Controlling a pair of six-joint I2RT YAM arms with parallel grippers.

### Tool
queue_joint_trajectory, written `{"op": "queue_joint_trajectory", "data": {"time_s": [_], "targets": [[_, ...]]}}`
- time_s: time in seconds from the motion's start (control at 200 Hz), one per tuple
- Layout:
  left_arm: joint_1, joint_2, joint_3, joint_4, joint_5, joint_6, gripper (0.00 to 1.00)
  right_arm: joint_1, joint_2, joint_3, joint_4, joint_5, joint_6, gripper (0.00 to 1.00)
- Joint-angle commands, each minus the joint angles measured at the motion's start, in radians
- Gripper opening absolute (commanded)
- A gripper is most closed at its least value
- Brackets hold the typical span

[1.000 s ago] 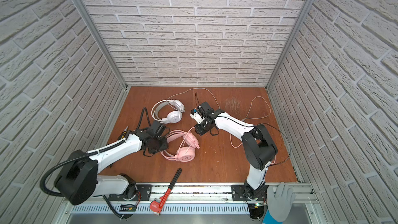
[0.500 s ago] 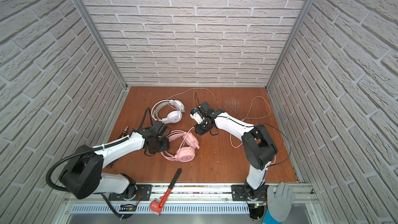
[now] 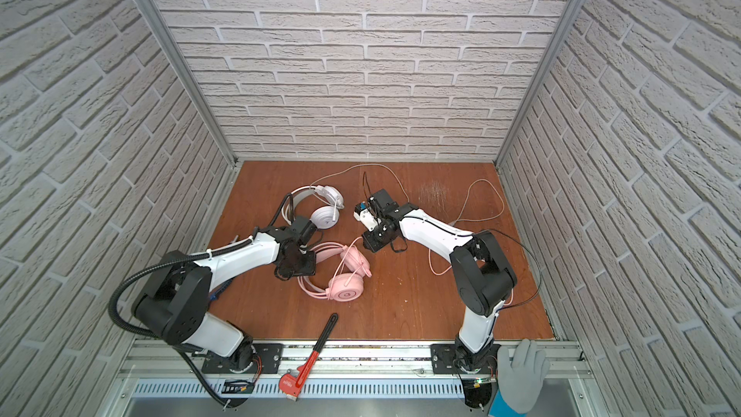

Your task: Wrap the headphones

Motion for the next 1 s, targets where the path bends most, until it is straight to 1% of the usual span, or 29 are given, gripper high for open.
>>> {"op": "queue_joint_trajectory", "data": {"time_s": [0.0,0.145,0.235,0.315,0.46,0.54,0.61,0.7,0.995], "targets": [[0.006,0.013,0.012,-0.038,0.01,0.028,0.57,-0.004,0.007,-0.006,0.001,-0.002,-0.004,0.29],[0.006,0.028,0.012,-0.036,0.018,0.025,0.56,-0.005,0.018,0.002,-0.002,-0.01,-0.006,0.29],[0.007,0.041,0.011,-0.033,0.024,0.021,0.5,-0.005,0.018,0.006,-0.008,-0.002,-0.01,0.29],[0.006,0.054,0.011,-0.036,0.029,0.021,0.41,-0.004,0.015,0.007,-0.012,0.0,-0.014,0.29],[0.006,0.07,0.012,-0.042,0.031,0.019,0.33,-0.005,0.012,-0.002,-0.011,-0.007,-0.017,0.29],[0.007,0.072,0.012,-0.037,0.032,0.018,0.23,-0.006,0.009,-0.009,-0.006,-0.012,-0.016,0.29],[0.007,0.069,0.018,-0.036,0.03,0.017,0.09,-0.006,0.007,-0.012,-0.005,-0.012,-0.017,0.29],[0.007,0.065,0.03,-0.043,0.029,0.021,0.0,-0.007,0.002,-0.013,-0.002,-0.015,-0.016,0.29],[0.009,0.044,0.067,-0.066,0.038,0.043,0.0,-0.028,0.001,-0.005,0.001,-0.038,-0.016,0.3]]}}
